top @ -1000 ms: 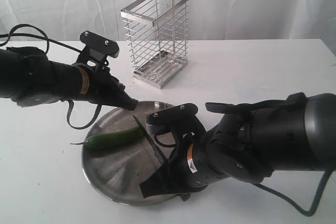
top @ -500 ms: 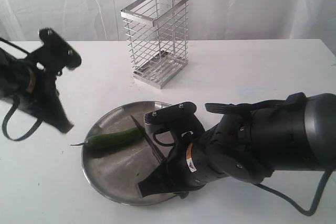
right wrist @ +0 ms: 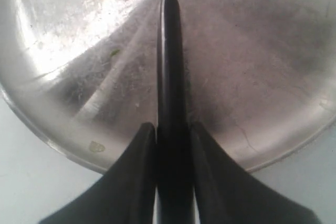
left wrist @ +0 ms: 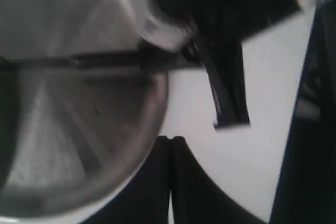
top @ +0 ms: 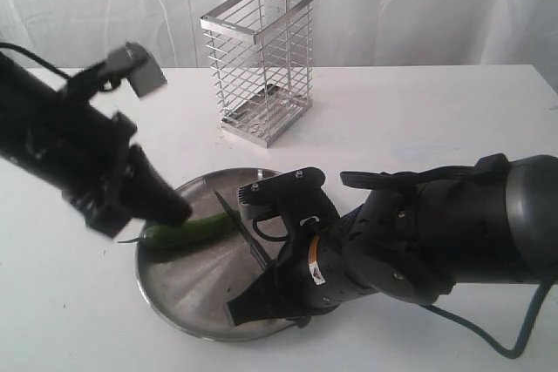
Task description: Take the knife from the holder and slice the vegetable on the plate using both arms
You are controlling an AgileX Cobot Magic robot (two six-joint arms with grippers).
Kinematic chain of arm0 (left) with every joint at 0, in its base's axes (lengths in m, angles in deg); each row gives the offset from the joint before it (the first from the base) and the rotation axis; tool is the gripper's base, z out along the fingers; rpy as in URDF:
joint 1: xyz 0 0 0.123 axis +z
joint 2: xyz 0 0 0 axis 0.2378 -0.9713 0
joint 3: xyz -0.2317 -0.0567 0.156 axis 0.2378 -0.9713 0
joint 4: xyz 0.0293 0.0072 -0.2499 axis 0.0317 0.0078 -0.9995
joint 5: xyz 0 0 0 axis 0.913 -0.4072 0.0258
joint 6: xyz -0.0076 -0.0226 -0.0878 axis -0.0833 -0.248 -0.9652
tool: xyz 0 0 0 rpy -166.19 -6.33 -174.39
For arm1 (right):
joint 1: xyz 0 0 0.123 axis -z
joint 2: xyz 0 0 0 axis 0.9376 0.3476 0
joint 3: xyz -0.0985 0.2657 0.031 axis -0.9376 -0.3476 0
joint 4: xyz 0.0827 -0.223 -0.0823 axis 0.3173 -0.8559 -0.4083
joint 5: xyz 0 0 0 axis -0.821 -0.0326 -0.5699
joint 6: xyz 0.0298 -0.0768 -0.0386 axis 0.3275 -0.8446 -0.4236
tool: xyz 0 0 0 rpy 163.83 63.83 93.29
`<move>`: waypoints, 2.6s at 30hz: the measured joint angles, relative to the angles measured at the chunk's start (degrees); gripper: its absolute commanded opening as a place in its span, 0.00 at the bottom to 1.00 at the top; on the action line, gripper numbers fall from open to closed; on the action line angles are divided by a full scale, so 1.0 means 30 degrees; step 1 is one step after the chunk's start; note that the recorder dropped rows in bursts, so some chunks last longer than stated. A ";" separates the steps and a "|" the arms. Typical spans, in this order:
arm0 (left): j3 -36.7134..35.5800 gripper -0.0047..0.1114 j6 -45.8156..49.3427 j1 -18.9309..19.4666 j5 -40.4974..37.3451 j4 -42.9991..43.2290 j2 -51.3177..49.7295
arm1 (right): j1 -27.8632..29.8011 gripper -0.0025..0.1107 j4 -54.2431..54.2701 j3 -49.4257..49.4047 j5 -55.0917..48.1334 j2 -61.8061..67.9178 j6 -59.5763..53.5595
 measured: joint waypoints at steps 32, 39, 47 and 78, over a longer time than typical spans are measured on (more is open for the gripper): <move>0.0075 0.04 0.9073 0.3921 0.1767 -1.7490 -0.8890 | 0.0314 0.02 0.0000 0.0647 -0.0383 0.0029 0.0084; 0.0075 0.04 0.9073 0.3921 0.1594 -1.7490 -0.8890 | 0.0314 0.02 0.0000 0.0664 -0.1256 0.0029 0.0084; 0.0075 0.04 0.9073 0.3921 0.1564 -1.7045 -0.8890 | 0.0277 0.02 0.0422 0.0664 -0.1541 0.0029 0.0004; 0.0075 0.04 0.9101 0.3921 0.1564 -1.6108 -0.8890 | -0.0434 0.02 0.0017 0.0693 -0.1226 0.0222 -0.0423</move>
